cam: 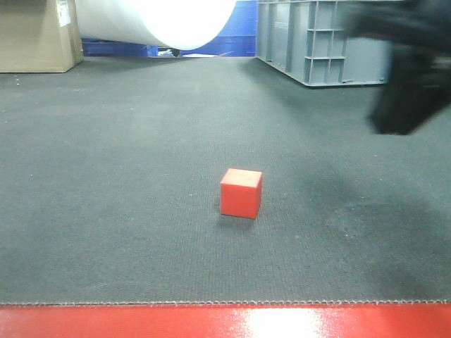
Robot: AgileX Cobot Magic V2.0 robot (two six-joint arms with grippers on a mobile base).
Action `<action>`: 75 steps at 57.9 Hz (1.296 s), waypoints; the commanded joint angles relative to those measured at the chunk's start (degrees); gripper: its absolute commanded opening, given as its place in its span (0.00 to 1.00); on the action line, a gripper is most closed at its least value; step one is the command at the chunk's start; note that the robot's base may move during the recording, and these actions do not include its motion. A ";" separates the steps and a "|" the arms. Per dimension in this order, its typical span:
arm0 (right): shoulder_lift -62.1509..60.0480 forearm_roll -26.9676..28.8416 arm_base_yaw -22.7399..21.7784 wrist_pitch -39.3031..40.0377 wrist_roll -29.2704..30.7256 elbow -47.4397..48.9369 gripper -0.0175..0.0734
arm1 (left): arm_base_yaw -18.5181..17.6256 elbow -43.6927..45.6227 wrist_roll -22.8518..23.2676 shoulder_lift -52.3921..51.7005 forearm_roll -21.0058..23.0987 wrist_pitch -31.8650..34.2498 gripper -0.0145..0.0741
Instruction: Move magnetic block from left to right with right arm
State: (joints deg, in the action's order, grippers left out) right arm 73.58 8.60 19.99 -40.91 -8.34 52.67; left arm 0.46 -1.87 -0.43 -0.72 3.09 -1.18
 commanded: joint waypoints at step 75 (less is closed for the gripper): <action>-62.15 0.00 -18.33 42.54 11.16 -40.89 0.26 | 0.10 -0.46 0.43 -0.57 0.15 4.63 0.02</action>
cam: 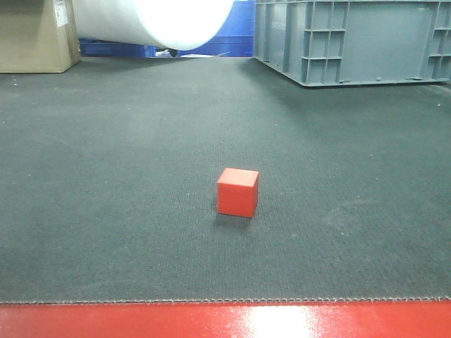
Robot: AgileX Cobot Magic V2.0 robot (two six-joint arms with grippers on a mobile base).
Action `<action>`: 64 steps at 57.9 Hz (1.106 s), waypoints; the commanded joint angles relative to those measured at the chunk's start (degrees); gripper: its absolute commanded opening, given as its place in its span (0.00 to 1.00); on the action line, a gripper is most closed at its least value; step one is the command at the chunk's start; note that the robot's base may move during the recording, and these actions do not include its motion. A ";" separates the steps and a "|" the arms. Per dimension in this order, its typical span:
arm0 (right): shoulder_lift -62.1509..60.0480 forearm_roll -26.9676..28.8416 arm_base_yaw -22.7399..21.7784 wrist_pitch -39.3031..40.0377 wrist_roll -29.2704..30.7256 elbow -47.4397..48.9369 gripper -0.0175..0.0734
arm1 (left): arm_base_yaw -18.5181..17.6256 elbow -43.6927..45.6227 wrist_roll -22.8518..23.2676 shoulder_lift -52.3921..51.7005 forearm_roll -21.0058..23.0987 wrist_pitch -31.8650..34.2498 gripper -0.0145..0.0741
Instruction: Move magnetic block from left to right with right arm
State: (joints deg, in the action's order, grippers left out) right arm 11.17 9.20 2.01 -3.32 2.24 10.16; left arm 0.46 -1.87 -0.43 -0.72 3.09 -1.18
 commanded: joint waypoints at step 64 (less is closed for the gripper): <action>-12.98 -5.73 -0.62 9.28 0.46 -11.90 0.26 | 0.10 -0.46 0.43 -0.57 0.15 4.63 0.02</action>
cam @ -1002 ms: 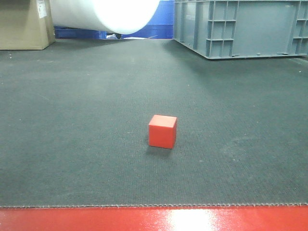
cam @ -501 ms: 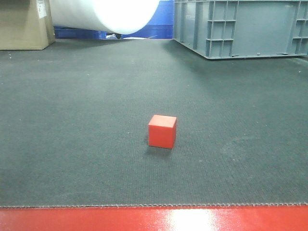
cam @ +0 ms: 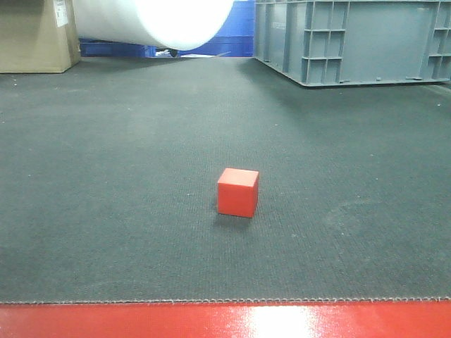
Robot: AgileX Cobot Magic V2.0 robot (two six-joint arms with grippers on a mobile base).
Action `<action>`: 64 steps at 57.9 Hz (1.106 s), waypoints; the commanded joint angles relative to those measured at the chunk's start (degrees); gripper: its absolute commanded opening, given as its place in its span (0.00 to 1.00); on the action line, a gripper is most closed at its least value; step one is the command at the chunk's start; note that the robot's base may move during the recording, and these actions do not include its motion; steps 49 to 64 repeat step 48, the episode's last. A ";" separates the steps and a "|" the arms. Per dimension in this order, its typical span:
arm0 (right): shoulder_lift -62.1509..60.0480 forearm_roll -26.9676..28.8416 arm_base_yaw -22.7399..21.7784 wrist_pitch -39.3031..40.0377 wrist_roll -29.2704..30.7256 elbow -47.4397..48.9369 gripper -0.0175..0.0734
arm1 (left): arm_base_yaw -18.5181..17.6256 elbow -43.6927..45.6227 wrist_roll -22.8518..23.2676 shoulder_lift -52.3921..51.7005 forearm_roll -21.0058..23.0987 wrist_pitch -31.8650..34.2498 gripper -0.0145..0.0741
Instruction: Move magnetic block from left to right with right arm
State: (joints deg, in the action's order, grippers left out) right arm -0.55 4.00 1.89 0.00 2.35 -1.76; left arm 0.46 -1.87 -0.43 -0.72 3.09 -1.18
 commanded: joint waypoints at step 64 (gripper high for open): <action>-1.26 -0.53 -0.50 5.85 0.35 0.02 0.26 | 0.10 -0.46 0.43 -0.57 0.15 4.63 0.02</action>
